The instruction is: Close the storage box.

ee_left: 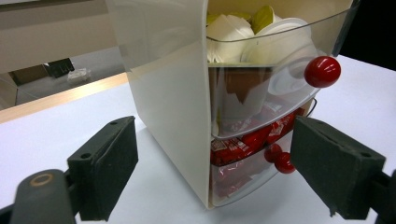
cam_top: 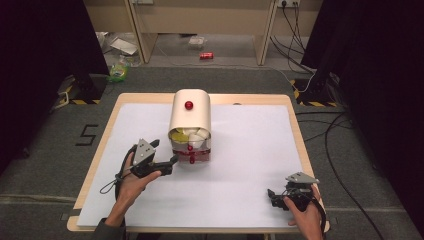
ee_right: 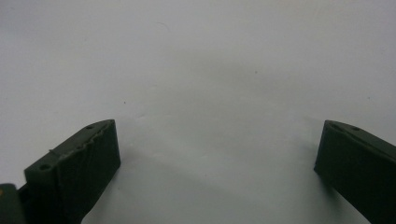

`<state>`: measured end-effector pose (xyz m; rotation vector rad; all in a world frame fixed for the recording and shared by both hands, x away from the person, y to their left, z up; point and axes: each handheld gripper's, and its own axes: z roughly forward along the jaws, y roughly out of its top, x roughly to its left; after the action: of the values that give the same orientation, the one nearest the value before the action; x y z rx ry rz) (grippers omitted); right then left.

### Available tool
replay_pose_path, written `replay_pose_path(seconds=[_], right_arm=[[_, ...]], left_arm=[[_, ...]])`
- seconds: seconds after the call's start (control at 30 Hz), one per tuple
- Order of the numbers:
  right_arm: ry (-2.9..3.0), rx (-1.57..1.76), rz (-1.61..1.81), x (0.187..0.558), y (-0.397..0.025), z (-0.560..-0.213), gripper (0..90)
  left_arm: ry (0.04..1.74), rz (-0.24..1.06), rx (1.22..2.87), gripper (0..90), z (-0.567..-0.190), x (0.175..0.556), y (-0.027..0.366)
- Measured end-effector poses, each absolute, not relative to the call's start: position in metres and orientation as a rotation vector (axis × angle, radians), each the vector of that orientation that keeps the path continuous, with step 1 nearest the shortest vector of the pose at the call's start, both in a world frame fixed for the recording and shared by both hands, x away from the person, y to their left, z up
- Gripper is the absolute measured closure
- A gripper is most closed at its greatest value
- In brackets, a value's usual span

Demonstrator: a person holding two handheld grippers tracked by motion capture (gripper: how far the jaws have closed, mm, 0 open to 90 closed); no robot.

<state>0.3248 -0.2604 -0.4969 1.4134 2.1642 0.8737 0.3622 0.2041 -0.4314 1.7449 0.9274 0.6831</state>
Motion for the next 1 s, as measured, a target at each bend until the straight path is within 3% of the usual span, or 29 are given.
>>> replay_pose_path(seconds=[1.0], right_arm=[[2.164,1.413,0.873,0.325,-0.260,-0.497,0.2]], left_arm=[[0.928,0.687,1.730,14.8,-0.428,0.348,0.217]])
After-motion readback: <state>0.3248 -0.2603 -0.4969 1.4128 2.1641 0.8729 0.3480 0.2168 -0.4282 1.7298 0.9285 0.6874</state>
